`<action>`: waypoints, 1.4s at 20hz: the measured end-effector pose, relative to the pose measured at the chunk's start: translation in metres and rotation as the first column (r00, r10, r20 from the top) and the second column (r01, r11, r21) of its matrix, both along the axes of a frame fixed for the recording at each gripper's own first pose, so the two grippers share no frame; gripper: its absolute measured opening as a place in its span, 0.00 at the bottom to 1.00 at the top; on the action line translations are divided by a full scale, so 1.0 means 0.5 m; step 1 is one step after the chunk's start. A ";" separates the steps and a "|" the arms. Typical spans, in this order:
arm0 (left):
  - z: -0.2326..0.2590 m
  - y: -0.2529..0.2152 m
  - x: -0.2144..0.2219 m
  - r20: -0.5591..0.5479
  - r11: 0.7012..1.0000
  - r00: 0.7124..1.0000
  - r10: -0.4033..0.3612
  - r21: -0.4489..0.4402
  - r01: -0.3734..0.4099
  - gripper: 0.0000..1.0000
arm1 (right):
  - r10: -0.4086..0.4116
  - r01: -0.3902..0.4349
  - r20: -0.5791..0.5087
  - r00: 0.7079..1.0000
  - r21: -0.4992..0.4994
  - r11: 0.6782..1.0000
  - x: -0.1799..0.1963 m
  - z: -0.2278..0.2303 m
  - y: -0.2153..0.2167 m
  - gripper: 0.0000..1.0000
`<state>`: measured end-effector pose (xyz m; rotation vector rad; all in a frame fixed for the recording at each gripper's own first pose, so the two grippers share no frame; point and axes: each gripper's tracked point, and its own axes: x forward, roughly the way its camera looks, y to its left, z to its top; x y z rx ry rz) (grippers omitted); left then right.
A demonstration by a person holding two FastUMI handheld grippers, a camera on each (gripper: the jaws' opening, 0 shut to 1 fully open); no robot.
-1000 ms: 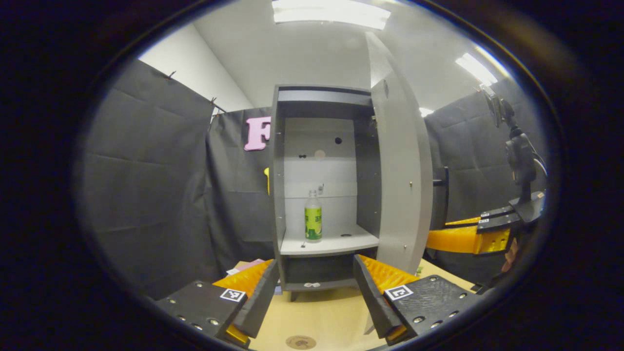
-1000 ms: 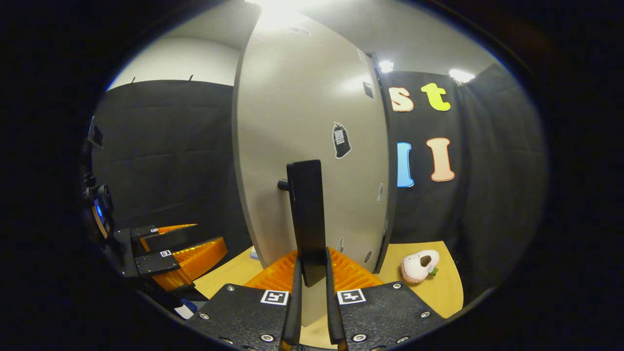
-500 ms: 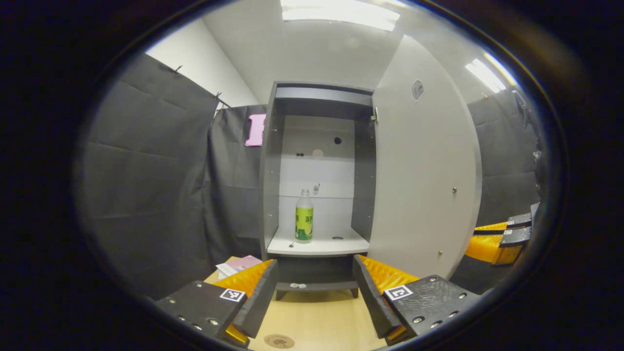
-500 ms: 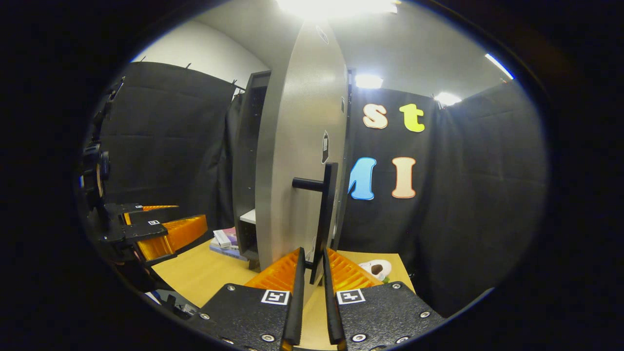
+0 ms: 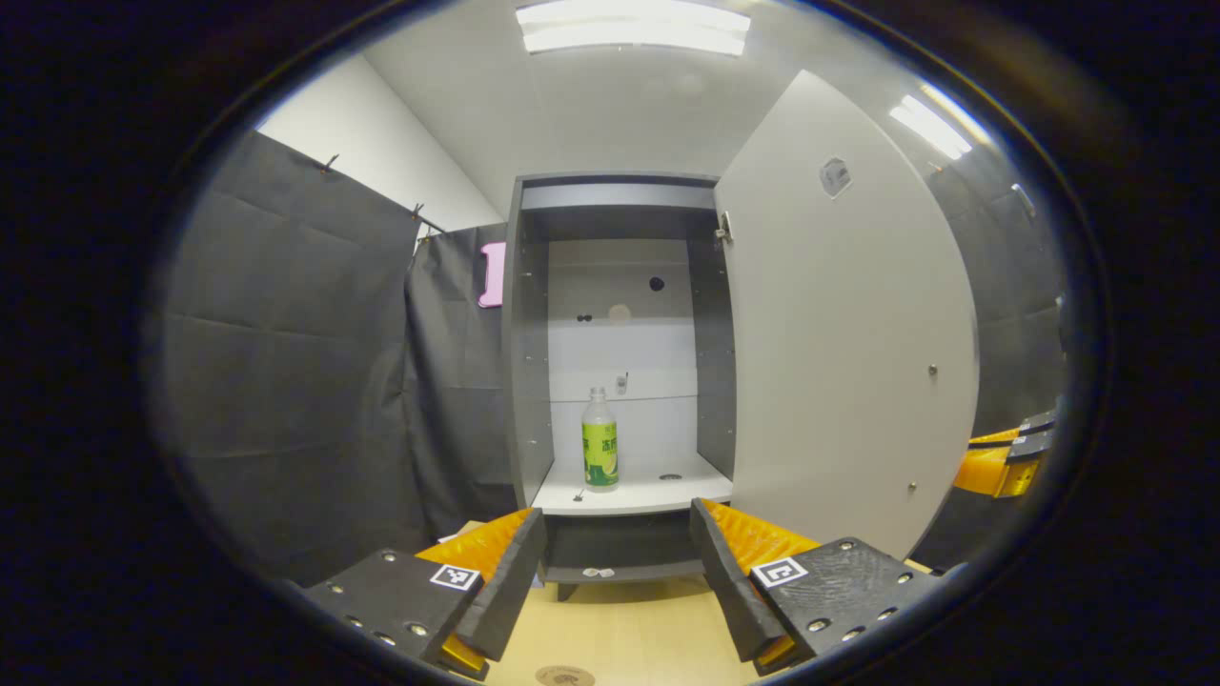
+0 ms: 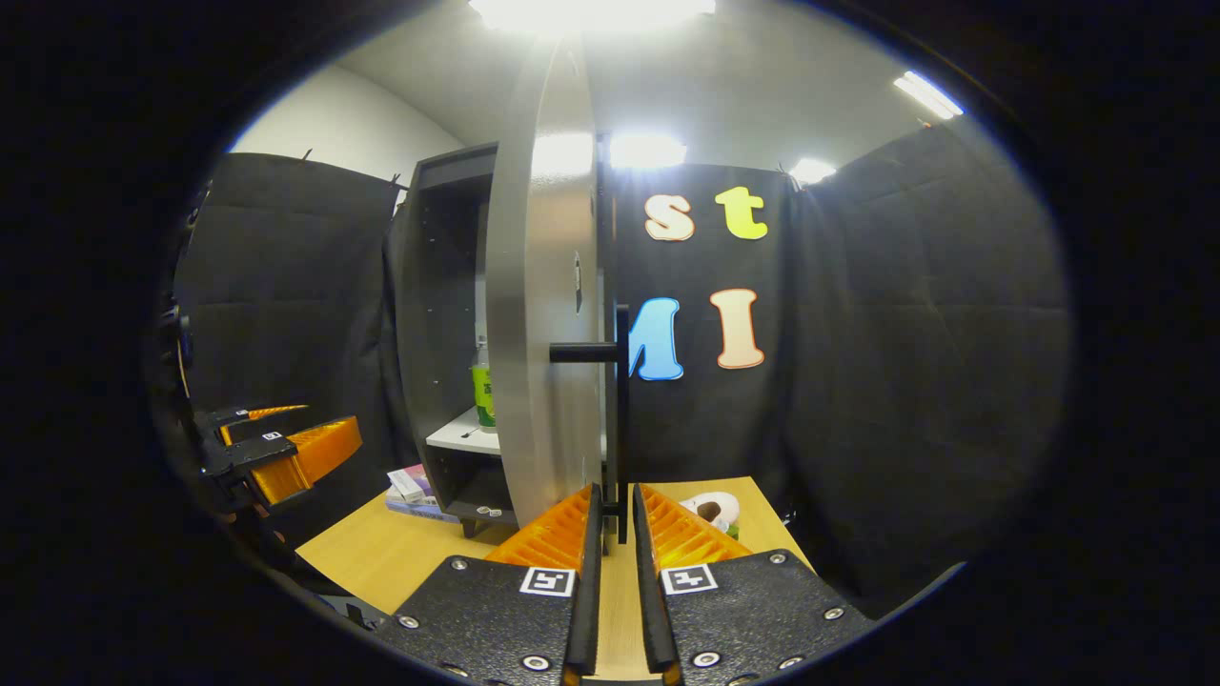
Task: Open the cabinet door with the right hand, grasp the bottle in the cabinet with the left hand and place it on the coaster, then close the cabinet door with the right hand.
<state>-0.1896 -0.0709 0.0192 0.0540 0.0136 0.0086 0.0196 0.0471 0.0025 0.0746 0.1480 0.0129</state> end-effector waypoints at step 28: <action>-0.105 0.040 0.696 0.012 0.992 0.994 -0.105 0.068 0.104 0.87 | -0.603 0.600 0.079 0.794 0.065 0.798 -0.003 -0.022 -0.219 0.95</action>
